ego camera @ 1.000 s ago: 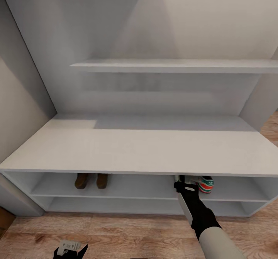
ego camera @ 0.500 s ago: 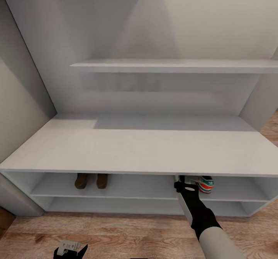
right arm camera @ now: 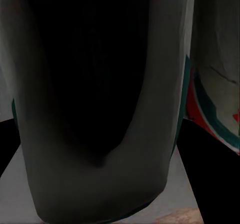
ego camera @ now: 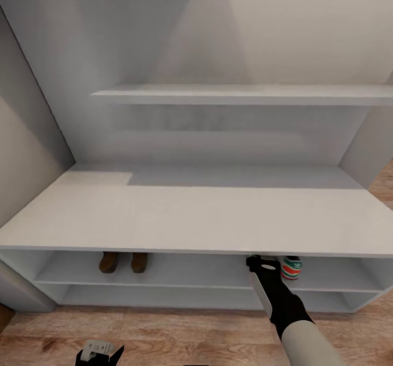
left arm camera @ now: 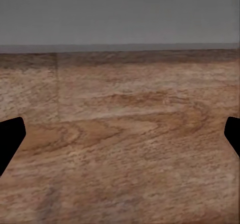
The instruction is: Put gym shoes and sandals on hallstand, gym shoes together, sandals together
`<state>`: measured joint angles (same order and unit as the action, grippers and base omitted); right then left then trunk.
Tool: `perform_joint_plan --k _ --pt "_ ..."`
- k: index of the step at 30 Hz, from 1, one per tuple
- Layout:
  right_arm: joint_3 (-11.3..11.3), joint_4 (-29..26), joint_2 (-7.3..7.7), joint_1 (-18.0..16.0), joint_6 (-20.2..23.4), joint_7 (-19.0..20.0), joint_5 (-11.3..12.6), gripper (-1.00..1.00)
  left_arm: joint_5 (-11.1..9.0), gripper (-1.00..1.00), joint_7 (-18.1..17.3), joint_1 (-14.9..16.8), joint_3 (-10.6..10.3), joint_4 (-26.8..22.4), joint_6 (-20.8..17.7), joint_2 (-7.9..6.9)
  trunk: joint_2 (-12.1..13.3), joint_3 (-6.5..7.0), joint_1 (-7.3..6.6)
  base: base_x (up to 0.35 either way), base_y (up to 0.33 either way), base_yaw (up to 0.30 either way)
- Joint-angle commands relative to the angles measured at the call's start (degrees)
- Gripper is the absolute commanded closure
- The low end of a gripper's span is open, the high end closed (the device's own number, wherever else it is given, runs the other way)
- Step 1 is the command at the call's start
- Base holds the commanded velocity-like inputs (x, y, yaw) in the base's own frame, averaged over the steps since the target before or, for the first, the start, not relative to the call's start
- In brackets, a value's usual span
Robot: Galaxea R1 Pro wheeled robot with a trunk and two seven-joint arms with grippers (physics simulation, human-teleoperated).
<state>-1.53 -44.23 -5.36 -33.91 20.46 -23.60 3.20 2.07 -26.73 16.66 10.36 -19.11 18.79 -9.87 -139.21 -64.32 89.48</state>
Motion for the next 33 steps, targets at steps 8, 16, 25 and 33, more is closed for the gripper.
perform_joint_plan --k 8,16,25,33 --pt "-0.05 -0.15 -0.05 -0.02 0.19 -0.22 0.31 1.0 0.22 -1.0 -0.43 0.04 0.45 0.04 0.11 0.03 -0.02 -0.05 0.0 0.03 -0.019 0.0" --pt "-0.05 -0.16 -0.02 -0.02 0.19 -0.22 0.31 1.0 0.22 -1.0 -0.43 0.04 0.45 0.04 0.11 0.03 -0.02 -0.05 0.0 0.074 -0.032 0.0" --pt "-0.05 -0.13 -0.01 -0.02 0.19 -0.22 0.31 1.0 0.22 -1.0 -0.43 0.04 0.45 0.04 0.11 0.03 -0.02 -0.05 0.0 0.026 -0.015 0.0" --pt "-0.05 -0.08 -0.02 -0.02 0.19 -0.22 0.31 -1.0 0.23 -1.0 -0.43 0.04 0.45 0.04 0.11 0.03 -0.02 -0.05 0.0 -0.012 -0.053 0.0"
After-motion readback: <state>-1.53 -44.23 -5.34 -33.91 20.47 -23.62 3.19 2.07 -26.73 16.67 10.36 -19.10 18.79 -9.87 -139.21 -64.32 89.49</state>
